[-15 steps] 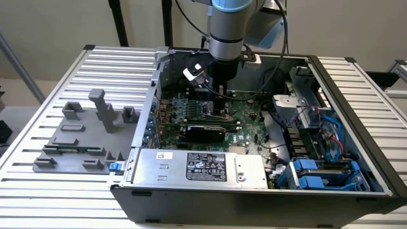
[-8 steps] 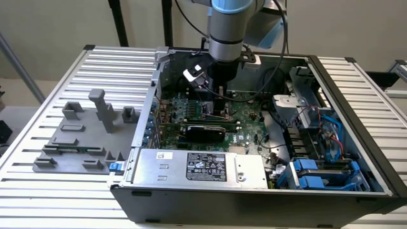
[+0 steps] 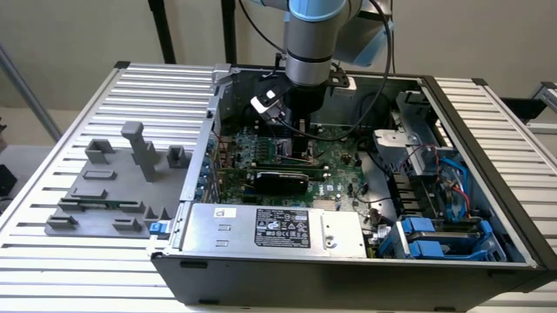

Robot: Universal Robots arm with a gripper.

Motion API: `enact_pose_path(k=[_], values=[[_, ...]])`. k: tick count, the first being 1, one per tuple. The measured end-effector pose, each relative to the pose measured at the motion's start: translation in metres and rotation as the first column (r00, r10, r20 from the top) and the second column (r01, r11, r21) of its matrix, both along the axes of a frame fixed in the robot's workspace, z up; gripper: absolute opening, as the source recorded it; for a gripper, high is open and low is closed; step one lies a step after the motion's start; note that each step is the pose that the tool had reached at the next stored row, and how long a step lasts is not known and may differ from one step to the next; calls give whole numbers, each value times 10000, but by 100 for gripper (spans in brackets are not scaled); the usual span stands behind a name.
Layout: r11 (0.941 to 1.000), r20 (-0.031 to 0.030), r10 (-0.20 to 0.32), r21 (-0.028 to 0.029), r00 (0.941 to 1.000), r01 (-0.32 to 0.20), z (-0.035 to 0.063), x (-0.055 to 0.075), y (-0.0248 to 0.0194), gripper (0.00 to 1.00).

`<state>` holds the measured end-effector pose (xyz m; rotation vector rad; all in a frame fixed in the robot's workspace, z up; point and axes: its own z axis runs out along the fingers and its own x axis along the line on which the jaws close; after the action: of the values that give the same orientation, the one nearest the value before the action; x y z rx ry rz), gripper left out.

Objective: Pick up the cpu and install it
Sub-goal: 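Place the cpu into insertion slot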

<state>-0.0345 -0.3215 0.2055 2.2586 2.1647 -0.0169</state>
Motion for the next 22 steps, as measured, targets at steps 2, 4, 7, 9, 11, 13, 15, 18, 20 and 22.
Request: enact_pose_path(k=[2, 4, 7, 9, 11, 13, 15, 18, 20, 22], values=[[10000, 0, 1, 0, 10000, -1, -1, 0, 1, 54], [10000, 1, 0, 1, 10000, 0, -1, 0, 1, 54], [10000, 1, 0, 0, 10000, 0, -1, 0, 1, 54], [10000, 1, 0, 1, 10000, 0, -2, 3, 1, 54], [10000, 2, -1, 2, 10000, 1, -3, 8, 3, 54], [10000, 1, -1, 2, 10000, 1, -2, 9, 5, 54], [10000, 1, 1, 2, 10000, -1, -4, 10, 8, 54], [10000, 0, 0, 0, 10000, 0, -5, 9, 11, 54], [10000, 1, 0, -3, 10000, 0, -8, 9, 15, 54], [10000, 0, -1, -8, 10000, 1, -10, 9, 21, 54]])
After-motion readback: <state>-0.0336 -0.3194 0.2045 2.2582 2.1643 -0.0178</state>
